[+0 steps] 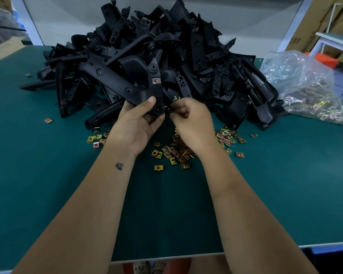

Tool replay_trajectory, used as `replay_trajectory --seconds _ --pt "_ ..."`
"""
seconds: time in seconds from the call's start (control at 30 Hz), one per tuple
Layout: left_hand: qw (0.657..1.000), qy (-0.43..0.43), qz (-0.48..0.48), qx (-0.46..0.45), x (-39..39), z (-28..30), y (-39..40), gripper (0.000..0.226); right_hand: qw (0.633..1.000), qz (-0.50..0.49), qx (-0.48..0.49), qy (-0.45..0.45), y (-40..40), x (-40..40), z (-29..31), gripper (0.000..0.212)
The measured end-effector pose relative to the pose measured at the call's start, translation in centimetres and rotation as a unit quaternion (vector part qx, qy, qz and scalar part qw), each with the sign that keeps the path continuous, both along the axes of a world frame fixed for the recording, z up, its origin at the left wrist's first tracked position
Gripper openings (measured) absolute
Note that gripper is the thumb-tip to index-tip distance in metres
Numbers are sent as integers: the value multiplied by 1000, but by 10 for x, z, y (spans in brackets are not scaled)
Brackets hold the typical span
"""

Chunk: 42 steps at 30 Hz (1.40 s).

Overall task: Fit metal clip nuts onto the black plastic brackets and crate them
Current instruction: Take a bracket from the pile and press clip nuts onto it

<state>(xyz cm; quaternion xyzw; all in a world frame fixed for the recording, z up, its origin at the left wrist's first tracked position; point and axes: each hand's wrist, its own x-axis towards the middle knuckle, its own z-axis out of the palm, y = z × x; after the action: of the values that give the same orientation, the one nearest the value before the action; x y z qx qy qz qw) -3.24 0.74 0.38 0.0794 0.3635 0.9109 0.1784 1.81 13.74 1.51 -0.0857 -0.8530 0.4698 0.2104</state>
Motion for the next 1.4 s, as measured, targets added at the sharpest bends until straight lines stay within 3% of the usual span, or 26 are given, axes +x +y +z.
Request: replay_trajectory --seconds 0.1,0.2,0.27,0.47,0.63,1.03,1.4 --pt "1000 9 -25 12 0 0 1 22 981 5 -191 37 3 0 4 22" --pt "999 15 -43 18 0 0 1 33 944 22 -324 62 4 1 7 21" --pt "999 15 -49 21 0 0 2 40 920 42 -383 71 3 1 8 20" --pt "997 28 -65 12 2 0 2 29 874 66 -476 73 5 4 12 15" --pt "997 29 -65 9 3 0 4 30 855 75 -509 71 7 5 12 12" --pt "997 26 -76 16 4 0 4 21 897 80 -434 7 7 2 8 9" --pt "997 30 -74 2 5 0 3 21 900 83 -428 5 4 2 9 13"
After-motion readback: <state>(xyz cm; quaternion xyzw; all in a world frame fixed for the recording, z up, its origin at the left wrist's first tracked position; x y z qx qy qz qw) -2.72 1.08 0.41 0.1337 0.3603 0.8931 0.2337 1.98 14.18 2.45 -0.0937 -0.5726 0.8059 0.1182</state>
